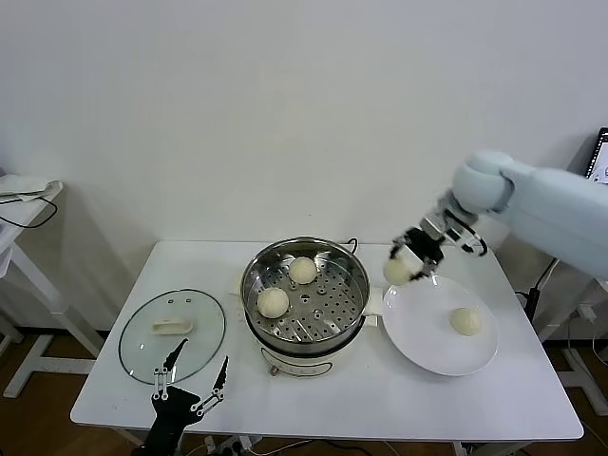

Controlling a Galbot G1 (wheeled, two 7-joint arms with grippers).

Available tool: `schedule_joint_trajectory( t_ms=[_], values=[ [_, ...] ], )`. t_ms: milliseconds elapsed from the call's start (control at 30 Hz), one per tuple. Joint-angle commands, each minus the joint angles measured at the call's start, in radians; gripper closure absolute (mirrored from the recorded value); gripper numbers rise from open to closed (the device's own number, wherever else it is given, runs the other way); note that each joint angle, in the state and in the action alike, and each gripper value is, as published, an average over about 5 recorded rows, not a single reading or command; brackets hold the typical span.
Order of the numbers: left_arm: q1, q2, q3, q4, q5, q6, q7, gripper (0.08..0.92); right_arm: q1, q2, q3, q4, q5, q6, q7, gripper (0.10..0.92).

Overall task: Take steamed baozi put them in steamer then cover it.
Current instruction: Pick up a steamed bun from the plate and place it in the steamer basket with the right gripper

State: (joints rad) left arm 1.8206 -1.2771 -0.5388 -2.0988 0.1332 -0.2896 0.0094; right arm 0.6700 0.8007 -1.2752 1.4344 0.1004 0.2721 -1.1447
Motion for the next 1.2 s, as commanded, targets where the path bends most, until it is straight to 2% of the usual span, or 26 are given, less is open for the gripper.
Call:
schedule_joint_trajectory(
  t_ms=[33,433,700,1200],
  values=[
    [0.001,0.002,0.003,-0.001,0.001,-0.002,0.0,0.177,0.121,0.174,-0.024,0.095,-0.108,0.249,0.041,0.376],
    [-0.003,0.003,0.0,0.0,0.0,-0.004,0.0,0.177,-0.006,0.249,-0.058,0.159,-0.259,0.359,0.103,0.372],
    [-0.013,0.002,0.009,0.005,-0.002,-0.003,-0.001,0.177,-0.058,0.279,-0.073,0.124,-0.327,0.388,0.115,0.372],
    [-0.016,0.002,0.003,0.011,-0.007,-0.008,-0.001,0.177,-0.114,0.345,-0.069,0.064,-0.361,0.428,0.114,0.36]
  ],
)
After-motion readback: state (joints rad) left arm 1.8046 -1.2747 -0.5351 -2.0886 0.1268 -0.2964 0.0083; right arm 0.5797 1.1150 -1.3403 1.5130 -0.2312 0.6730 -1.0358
